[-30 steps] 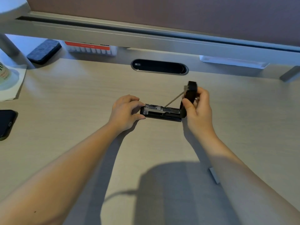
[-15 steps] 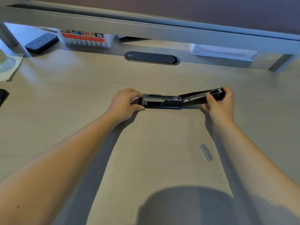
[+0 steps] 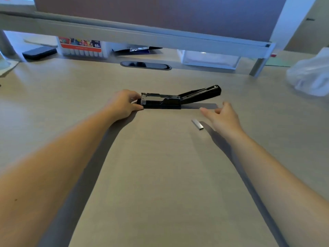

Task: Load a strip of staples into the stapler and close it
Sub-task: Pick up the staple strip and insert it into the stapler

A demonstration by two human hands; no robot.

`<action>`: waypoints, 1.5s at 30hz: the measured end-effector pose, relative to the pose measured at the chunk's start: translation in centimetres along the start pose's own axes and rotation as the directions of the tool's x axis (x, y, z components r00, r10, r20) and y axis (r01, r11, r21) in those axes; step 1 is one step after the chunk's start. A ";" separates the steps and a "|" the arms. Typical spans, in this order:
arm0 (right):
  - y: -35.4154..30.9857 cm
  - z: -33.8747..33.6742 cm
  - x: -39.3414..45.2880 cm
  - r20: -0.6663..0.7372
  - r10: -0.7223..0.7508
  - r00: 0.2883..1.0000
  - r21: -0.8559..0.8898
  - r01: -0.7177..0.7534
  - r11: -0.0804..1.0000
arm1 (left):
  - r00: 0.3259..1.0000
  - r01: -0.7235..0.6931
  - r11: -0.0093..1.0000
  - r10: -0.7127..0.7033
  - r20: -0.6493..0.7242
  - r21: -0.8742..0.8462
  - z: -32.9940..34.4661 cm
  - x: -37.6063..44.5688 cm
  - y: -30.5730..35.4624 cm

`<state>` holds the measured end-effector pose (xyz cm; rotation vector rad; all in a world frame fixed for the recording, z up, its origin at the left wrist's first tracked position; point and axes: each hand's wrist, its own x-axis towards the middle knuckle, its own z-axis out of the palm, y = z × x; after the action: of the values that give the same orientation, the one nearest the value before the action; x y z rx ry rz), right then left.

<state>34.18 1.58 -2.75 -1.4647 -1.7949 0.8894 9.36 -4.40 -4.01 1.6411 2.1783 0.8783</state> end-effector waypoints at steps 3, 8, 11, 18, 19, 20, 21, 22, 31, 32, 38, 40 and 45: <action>0.4 0.4 -1.7 0.050 -0.071 0.996 -0.142 0.077 0.987 | 0.999 0.015 1.000 -0.015 -0.028 -0.015 0.3 -1.0 0.5; 0.7 1.3 -2.6 0.070 -0.265 0.962 -0.339 0.273 0.900 | 0.999 0.019 1.000 -0.019 -0.046 0.007 0.4 -1.9 0.9; 0.4 1.4 -3.0 0.065 -0.328 0.943 -0.354 0.329 0.876 | 0.999 0.016 0.999 -0.014 -0.047 0.029 0.3 -2.2 0.9; -1.2 1.8 -4.0 0.094 -0.447 0.890 -0.162 0.456 0.875 | 1.000 -0.015 0.997 0.017 -0.021 0.072 -0.2 -3.6 1.2; -1.7 2.1 -4.1 0.095 -0.464 0.881 -0.134 0.473 0.871 | 1.000 -0.021 0.997 0.022 -0.012 0.073 -0.3 -4.0 1.2; -2.2 2.3 -4.2 0.096 -0.479 0.872 -0.108 0.488 0.866 | 1.000 -0.027 0.997 0.028 -0.003 0.076 -0.5 -4.5 1.2; -2.7 2.6 -4.3 0.095 -0.494 0.864 -0.087 0.501 0.861 | 0.999 -0.033 0.996 0.033 0.006 0.080 -0.7 -4.9 1.1; -3.3 3.0 -4.5 0.092 -0.510 0.855 -0.066 0.516 0.854 | 0.999 -0.037 0.996 0.036 0.015 0.087 -0.9 -5.4 1.1; -5.6 5.8 -4.8 0.165 -0.609 0.776 -0.134 0.629 0.765 | 0.996 -0.075 0.992 0.070 0.049 0.104 -1.6 -7.9 0.9; -5.6 5.9 -4.8 0.184 -0.618 0.764 -0.151 0.643 0.751 | 0.996 -0.084 0.990 0.079 0.047 0.114 -1.7 -8.0 0.8; -5.3 6.4 -4.5 0.244 -0.618 0.748 -0.184 0.661 0.727 | 0.993 -0.110 0.985 0.105 0.044 0.131 -1.6 -7.9 0.6; -5.3 6.4 -4.4 0.248 -0.613 0.750 -0.187 0.658 0.729 | 0.993 -0.111 0.986 0.107 0.043 0.128 -1.7 -8.0 0.6; -5.3 6.3 -4.4 0.225 -0.614 0.757 -0.161 0.650 0.742 | 0.992 -0.118 0.984 0.112 0.056 0.130 -1.7 -8.0 0.6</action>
<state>26.79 -4.16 -2.17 -0.7906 -2.3664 0.4518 11.44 -12.35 -3.36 1.8474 2.1697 0.7282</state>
